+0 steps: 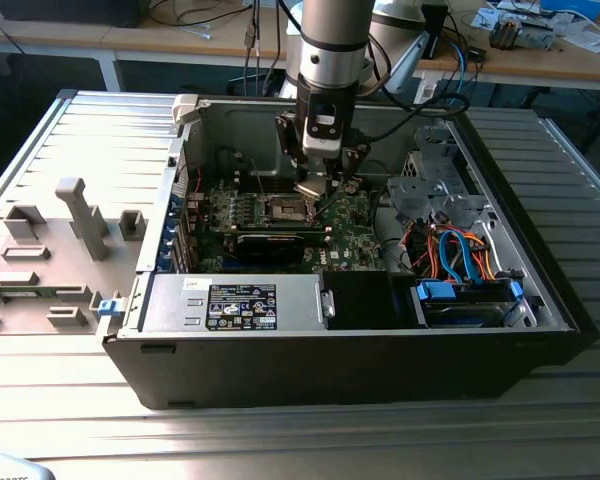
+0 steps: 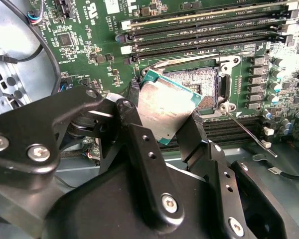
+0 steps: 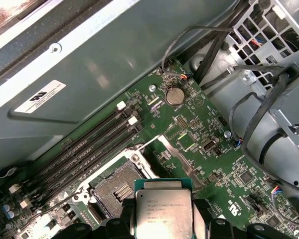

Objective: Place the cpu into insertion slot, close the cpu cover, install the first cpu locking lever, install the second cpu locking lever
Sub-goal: 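Place the cpu into insertion slot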

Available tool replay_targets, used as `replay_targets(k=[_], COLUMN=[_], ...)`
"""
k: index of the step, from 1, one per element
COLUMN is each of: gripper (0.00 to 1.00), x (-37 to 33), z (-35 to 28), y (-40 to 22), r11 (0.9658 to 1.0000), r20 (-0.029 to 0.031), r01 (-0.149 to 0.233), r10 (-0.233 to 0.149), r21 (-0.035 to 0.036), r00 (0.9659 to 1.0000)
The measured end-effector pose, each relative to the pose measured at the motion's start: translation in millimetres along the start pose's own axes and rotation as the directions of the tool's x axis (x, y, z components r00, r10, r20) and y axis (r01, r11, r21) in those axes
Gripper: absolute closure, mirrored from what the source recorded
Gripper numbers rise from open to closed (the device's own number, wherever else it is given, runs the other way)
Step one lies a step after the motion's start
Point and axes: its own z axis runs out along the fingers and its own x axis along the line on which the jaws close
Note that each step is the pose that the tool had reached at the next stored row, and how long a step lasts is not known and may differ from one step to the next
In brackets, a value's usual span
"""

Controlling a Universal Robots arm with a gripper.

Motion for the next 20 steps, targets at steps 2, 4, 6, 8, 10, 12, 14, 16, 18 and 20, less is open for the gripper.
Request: replay_targets(k=[2, 4, 6, 8, 10, 12, 14, 16, 18, 20], gripper=[0.45, 0.45, 0.45, 0.45, 0.45, 0.45, 0.45, 0.45, 0.45, 0.45], x=[0.1, 0.2, 0.4, 0.6, 1.1, 1.7, 3.0, 4.4, 7.0, 9.3], z=[0.1, 0.2, 0.3, 0.4, 0.6, 0.7, 1.2, 1.6, 2.4, 3.4], y=[0.0, -0.2, -0.2, -0.3, -0.4, -0.5, -0.5, -0.2, 1.0, 0.6], r11=[1.0000, 1.0000, 1.0000, 1.0000, 1.0000, 1.0000, 0.9999, 0.9999, 0.9998, 0.9997], r20=[0.0000, 0.0000, 0.0000, 0.0000, 0.0000, 0.0000, 0.0000, 0.0000, 0.0001, 0.0001], r01=[-0.001, -0.002, -0.004, -0.004, -0.006, -0.007, -0.011, -0.015, -0.019, -0.023], r10=[0.001, 0.002, 0.004, 0.004, 0.006, 0.007, 0.011, 0.015, 0.019, 0.023], r21=[0.0000, 0.0000, -0.0001, 0.0000, -0.0003, 0.0000, 0.0000, -0.0001, 0.0002, 0.0000], r00=[1.0000, 1.0000, 1.0000, 1.0000, 1.0000, 1.0000, 0.9999, 0.9999, 0.9998, 0.9997])
